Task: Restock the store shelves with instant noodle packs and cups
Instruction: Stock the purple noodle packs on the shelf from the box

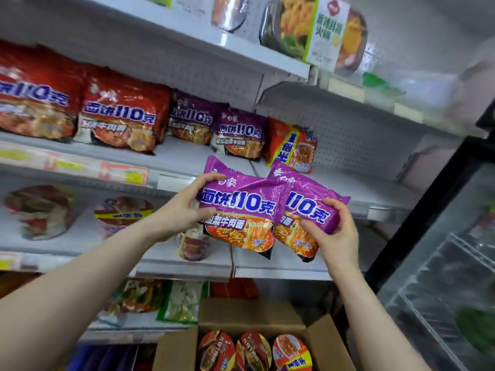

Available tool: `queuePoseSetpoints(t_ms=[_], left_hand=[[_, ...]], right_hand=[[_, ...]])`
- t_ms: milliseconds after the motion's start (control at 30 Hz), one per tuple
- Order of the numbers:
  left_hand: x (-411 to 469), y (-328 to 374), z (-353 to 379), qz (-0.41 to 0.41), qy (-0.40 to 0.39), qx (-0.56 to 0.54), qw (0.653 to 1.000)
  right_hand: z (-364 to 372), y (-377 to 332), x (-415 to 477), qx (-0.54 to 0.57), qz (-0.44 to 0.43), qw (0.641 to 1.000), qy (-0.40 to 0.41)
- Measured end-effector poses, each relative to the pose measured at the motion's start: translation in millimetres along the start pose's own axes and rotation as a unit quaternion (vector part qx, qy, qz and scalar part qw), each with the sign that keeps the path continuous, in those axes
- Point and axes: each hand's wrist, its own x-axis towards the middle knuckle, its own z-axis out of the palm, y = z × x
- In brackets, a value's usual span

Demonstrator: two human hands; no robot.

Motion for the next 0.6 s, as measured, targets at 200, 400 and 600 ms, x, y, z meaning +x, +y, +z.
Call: queuePoseSetpoints(t_ms=[200,400,600], left_hand=[[8.8,30.6,-47.1,0.032,0.059,0.052,0.996],[14.0,53.0,-89.1,0.031,0.130,0.073,0.988],[20.1,68.6,-131.2,0.024,0.203,0.082,0.976]], right_hand=[[33.6,-29.0,42.4,0.049,-0.017,0.998,-0.024],[76.5,-48.8,93.8,0.072,-0.041,0.997,-0.004],[130.8,-63.1,145.1,0.107,-0.044,0.992,-0.041]])
